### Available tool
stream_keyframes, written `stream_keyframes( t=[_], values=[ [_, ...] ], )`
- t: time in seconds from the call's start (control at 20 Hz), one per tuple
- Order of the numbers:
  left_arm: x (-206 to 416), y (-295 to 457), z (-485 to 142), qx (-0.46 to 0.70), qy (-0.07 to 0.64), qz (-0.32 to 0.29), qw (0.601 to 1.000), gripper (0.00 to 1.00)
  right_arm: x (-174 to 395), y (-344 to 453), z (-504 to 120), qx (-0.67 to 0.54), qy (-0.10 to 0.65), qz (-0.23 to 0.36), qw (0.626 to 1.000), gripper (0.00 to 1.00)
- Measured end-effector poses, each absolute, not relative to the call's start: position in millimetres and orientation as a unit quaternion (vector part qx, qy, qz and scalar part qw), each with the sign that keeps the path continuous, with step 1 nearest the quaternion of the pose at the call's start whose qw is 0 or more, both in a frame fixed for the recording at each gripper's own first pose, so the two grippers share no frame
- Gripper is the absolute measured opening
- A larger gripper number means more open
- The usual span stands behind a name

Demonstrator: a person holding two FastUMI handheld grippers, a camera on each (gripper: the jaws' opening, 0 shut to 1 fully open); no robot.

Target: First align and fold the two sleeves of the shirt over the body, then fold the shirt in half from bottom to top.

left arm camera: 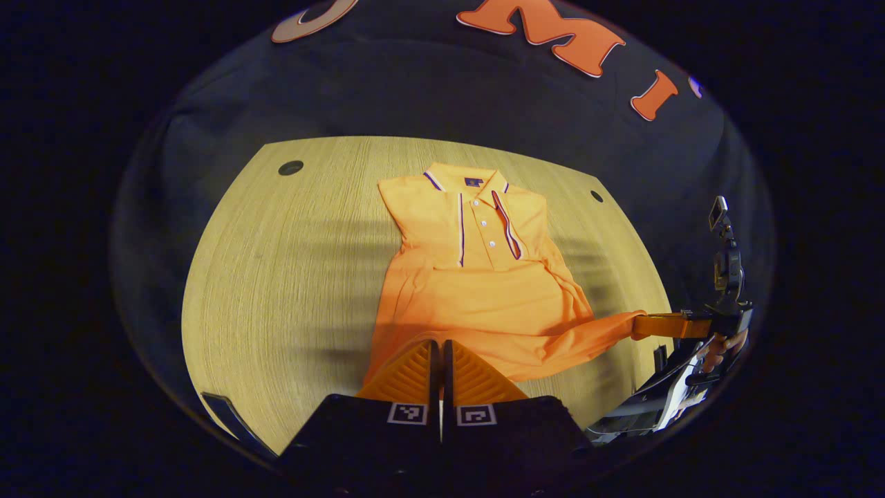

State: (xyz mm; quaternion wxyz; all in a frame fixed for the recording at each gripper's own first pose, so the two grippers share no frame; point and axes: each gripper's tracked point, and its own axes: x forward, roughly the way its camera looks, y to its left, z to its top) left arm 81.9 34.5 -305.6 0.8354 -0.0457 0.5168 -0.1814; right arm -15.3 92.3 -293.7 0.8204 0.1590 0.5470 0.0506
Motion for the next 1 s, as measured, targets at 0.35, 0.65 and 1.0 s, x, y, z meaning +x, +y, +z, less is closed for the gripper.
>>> stream_keyframes(
  t=[0.35, 0.65, 1.0],
  values=[
    [149, 26, -298, -0.045, 0.490, -0.185, 0.850, 0.01, 49, 100, -284, 0.145, 0.529, 0.048, 0.835, 0.02],
    [212, 22, -301, -0.049, 0.479, -0.180, 0.858, 0.01, 107, 101, -277, 0.124, 0.516, 0.050, 0.846, 0.02],
    [286, 18, -307, -0.027, 0.455, -0.177, 0.872, 0.01, 179, 94, -279, 0.119, 0.500, 0.035, 0.857, 0.02]
  ],
)
